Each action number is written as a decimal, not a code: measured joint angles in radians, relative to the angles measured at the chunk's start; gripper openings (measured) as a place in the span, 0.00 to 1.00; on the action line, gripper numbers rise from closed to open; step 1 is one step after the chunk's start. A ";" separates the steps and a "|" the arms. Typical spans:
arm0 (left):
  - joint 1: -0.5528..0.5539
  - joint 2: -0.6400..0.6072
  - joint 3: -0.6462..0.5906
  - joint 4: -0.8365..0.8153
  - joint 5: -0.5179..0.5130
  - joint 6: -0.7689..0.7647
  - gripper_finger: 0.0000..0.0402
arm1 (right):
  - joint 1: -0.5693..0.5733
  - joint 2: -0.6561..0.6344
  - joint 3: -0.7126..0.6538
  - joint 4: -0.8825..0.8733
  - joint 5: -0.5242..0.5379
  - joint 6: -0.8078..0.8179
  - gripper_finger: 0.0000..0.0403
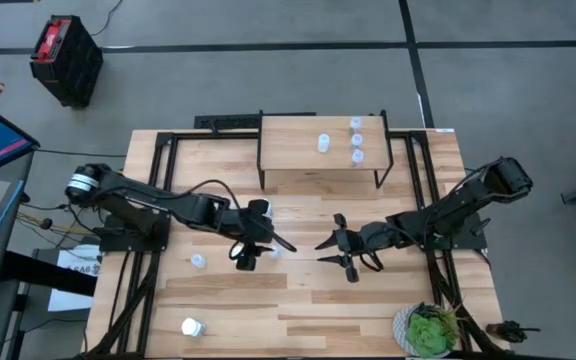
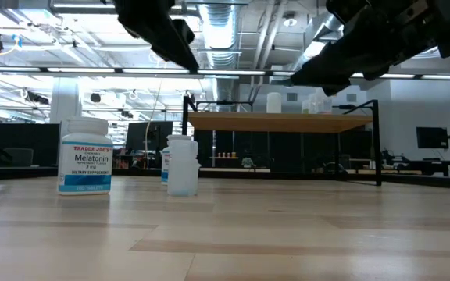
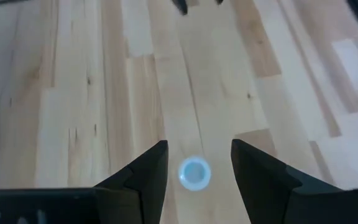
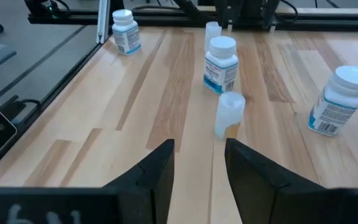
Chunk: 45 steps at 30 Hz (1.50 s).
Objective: Pick and place medicine bottles onto shelf by color
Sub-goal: Put the bottom translucent medicine bottle onto the middle of the shelf
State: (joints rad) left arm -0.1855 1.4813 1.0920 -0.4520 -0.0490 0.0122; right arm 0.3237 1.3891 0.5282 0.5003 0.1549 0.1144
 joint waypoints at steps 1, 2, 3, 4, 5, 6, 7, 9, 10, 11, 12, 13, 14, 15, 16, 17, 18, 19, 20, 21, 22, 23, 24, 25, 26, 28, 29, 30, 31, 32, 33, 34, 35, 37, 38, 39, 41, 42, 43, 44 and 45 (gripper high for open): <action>0.002 0.012 0.000 -0.002 -0.003 -0.011 0.41 | -0.002 0.000 0.000 0.001 0.000 0.000 0.41; 0.004 0.027 0.000 0.000 -0.013 -0.026 0.41 | -0.006 0.000 0.000 0.001 0.000 0.000 0.41; 0.006 0.041 0.000 0.000 -0.027 -0.040 0.41 | -0.007 0.000 0.000 -0.005 0.000 0.000 0.41; 0.008 0.055 0.000 -0.002 -0.040 -0.057 0.41 | -0.008 0.000 0.000 -0.013 0.001 0.000 0.41; 0.011 0.070 0.000 0.000 -0.045 -0.067 0.41 | -0.012 0.000 0.000 -0.020 0.001 0.000 0.41; 0.012 0.085 0.000 0.002 -0.043 -0.073 0.41 | -0.012 0.000 0.000 -0.027 0.001 0.001 0.41; 0.014 0.102 0.000 0.002 -0.038 -0.077 0.41 | -0.012 0.000 0.000 -0.035 0.001 0.003 0.41; 0.013 0.130 0.000 0.001 -0.020 -0.090 0.41 | -0.013 0.000 0.000 -0.055 0.002 0.021 0.40; 0.013 0.140 0.000 0.001 -0.006 -0.099 0.41 | -0.013 0.000 0.000 -0.063 0.003 0.029 0.40; 0.013 0.149 0.000 0.001 0.004 -0.107 0.41 | -0.013 0.000 0.000 -0.071 0.003 0.037 0.40; 0.012 0.157 0.000 -0.002 0.017 -0.115 0.41 | -0.013 0.000 0.000 -0.076 0.003 0.043 0.40; 0.012 0.160 0.000 -0.003 0.026 -0.121 0.41 | -0.013 0.000 0.000 -0.079 0.003 0.043 0.40; 0.012 0.160 0.000 -0.005 0.027 -0.123 0.41 | -0.013 0.000 0.000 -0.078 0.003 0.043 0.40; 0.012 0.159 0.000 -0.002 0.026 -0.128 0.41 | -0.013 0.000 0.000 -0.078 0.003 0.043 0.40; 0.012 0.158 0.000 0.001 0.021 -0.130 0.41 | -0.013 0.000 0.000 -0.079 0.003 0.043 0.39; 0.012 0.158 0.000 -0.002 0.015 -0.131 0.41 | -0.013 0.000 0.000 -0.082 0.003 0.043 0.39; 0.013 0.158 0.000 -0.005 0.010 -0.131 0.41 | -0.012 0.000 0.000 -0.082 0.003 0.043 0.39; 0.013 0.158 0.000 -0.006 0.010 -0.131 0.41 | -0.012 0.000 0.000 -0.082 0.003 0.044 0.39; 0.013 0.158 0.000 -0.005 0.012 -0.131 0.41 | -0.012 0.000 0.000 -0.083 0.003 0.044 0.39; 0.012 0.161 0.000 -0.005 0.021 -0.132 0.41 | -0.012 0.000 0.000 -0.085 0.003 0.045 0.39; 0.012 0.169 0.000 -0.002 0.029 -0.133 0.41 | -0.012 0.000 0.000 -0.088 0.003 0.046 0.39; 0.012 0.175 0.000 -0.005 0.035 -0.137 0.42 | -0.012 0.000 0.000 -0.090 0.003 0.046 0.39; 0.012 0.176 -0.002 -0.013 0.036 -0.144 0.42 | -0.012 0.000 0.000 -0.091 0.003 0.046 0.39; 0.012 0.181 -0.002 -0.010 0.036 -0.149 0.44 | -0.012 0.000 0.000 -0.092 0.003 0.046 0.39; 0.012 0.187 0.000 0.010 0.036 -0.151 0.45 | -0.012 0.000 0.001 -0.098 0.003 0.046 0.39; 0.012 0.192 -0.001 -0.004 0.033 -0.151 0.49 | -0.012 0.000 0.001 -0.109 0.003 0.046 0.39; 0.012 0.192 -0.002 -0.009 0.029 -0.152 0.51 | -0.012 0.000 0.001 -0.109 0.003 0.046 0.39; 0.012 0.193 -0.001 -0.002 0.026 -0.152 0.53 | -0.012 0.000 0.002 -0.115 0.003 0.046 0.39; 0.012 0.198 0.000 0.002 0.026 -0.152 0.55 | -0.012 0.000 0.002 -0.122 0.003 0.047 0.39; 0.012 0.202 0.000 0.002 0.021 -0.152 0.57 | -0.012 0.000 0.002 -0.129 0.003 0.055 0.39; 0.012 0.204 -0.001 -0.007 0.015 -0.152 0.59 | -0.012 0.000 0.002 -0.132 0.003 0.063 0.39; 0.012 0.210 -0.002 -0.008 0.014 -0.152 0.60 | -0.012 0.000 0.002 -0.134 0.003 0.068 0.39; 0.012 0.221 0.000 0.007 0.014 -0.152 0.62 | -0.012 0.000 0.002 -0.138 0.003 0.069 0.39; 0.012 0.245 0.000 0.002 0.014 -0.152 0.65 | -0.012 0.000 0.002 -0.142 0.003 0.069 0.39; 0.012 0.259 -0.001 0.002 0.015 -0.152 0.66 | -0.012 0.000 0.002 -0.143 0.003 0.070 0.39; 0.012 0.275 -0.001 0.014 0.015 -0.152 0.67 | -0.012 0.000 0.002 -0.146 0.003 0.070 0.39; 0.012 0.299 -0.001 0.025 0.016 -0.152 0.69 | -0.012 0.000 0.002 -0.148 0.003 0.071 0.39; 0.012 0.309 -0.001 0.027 0.016 -0.152 0.69 | -0.012 0.000 0.001 -0.148 0.003 0.071 0.39; 0.012 0.321 -0.001 0.034 0.015 -0.152 0.69 | -0.012 0.000 0.002 -0.148 0.003 0.072 0.39; 0.012 0.328 -0.001 0.038 0.016 -0.152 0.69 | -0.012 0.000 0.001 -0.149 0.003 0.072 0.39; 0.012 0.333 -0.001 0.036 0.016 -0.152 0.69 | -0.012 0.000 0.001 -0.149 0.003 0.072 0.39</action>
State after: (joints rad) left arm -0.1730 1.8145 1.0906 -0.4162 -0.0332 -0.1398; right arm 0.3115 1.3891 0.5295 0.3515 0.1581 0.1860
